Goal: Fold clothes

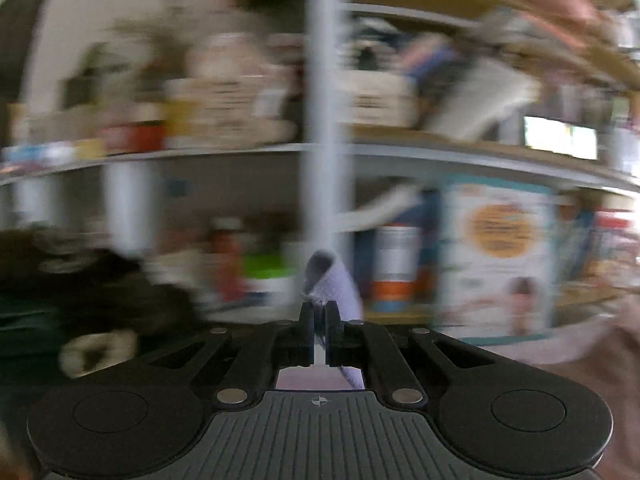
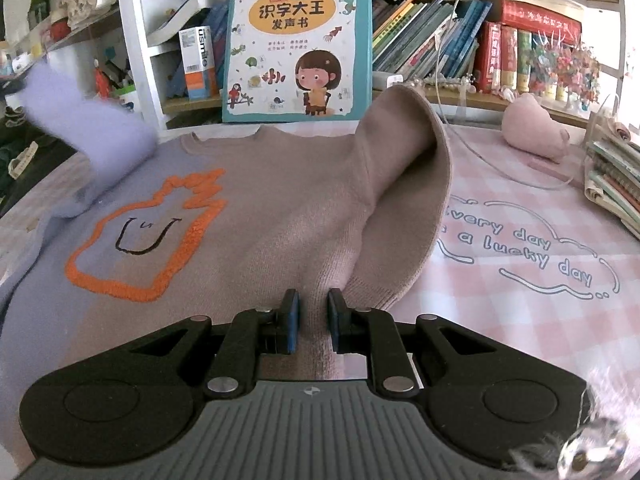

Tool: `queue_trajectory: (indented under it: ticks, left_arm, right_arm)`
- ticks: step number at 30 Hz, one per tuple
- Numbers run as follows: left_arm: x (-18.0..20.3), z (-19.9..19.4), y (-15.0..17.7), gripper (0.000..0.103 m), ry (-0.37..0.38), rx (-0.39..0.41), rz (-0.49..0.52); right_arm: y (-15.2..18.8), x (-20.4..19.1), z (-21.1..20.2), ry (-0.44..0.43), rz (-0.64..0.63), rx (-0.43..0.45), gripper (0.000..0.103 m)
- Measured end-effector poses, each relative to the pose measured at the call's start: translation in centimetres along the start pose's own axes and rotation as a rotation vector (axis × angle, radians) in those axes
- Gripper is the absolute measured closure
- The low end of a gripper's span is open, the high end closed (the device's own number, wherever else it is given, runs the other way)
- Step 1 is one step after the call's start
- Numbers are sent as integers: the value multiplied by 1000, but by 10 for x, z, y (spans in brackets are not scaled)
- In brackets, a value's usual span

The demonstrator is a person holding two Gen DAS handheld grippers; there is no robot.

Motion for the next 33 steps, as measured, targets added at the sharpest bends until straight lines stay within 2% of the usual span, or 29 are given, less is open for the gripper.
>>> queue_trajectory:
  ticks: [2,7,11,17,24,27,28,29,30,31,33]
  left_arm:
    - [-36,10,3,98,-69,-27,-37]
    - [-91,25,20,98,-185,-81,-80]
    - [-116,29,33,98,-266,-104,-69]
    - [-136,33,36,98,-302,-113,-84]
    - [-150,39,32,98,-319,-116,-98]
    - [-155,42,37,91,-340,-140,-97]
    - [-156,40,39,79,-361,-146,-88]
    - [-154,34,41,72,-359,-141,-87]
    - [-152,28,42,60,-355,-134,-86]
    - [-149,21,44,56,-351,-127,-85]
    - [-137,7,49,55,-285,-148,-100]
  right_arm:
    - [-1,0,0,0,4,-7,88]
    - [0,2,0,-8,35,-12,88]
    - [-1,1,0,-4,41,-14,88]
    - [-1,-2,1,16,29,-21,87]
    - [0,-8,4,-14,46,-19,87]
    - [0,-11,4,-23,45,-18,87]
    - [-1,-10,4,-26,47,-17,87]
    - [-1,-9,4,-32,54,-17,87]
    - [-1,-8,4,-38,61,-16,87]
    - [-1,-7,3,-44,68,-16,87]
    - [-2,-6,3,-51,76,-18,87]
Point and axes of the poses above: each gripper's, at about its wrist camera, not at the fingertips, and z roughly the way its jaws point, x to its right, y to its underside, the point moved 7 cm from there along z, roughly the way its jaws point, and after that the axes turned 10 degrees about -y, right-handed, at the moved point
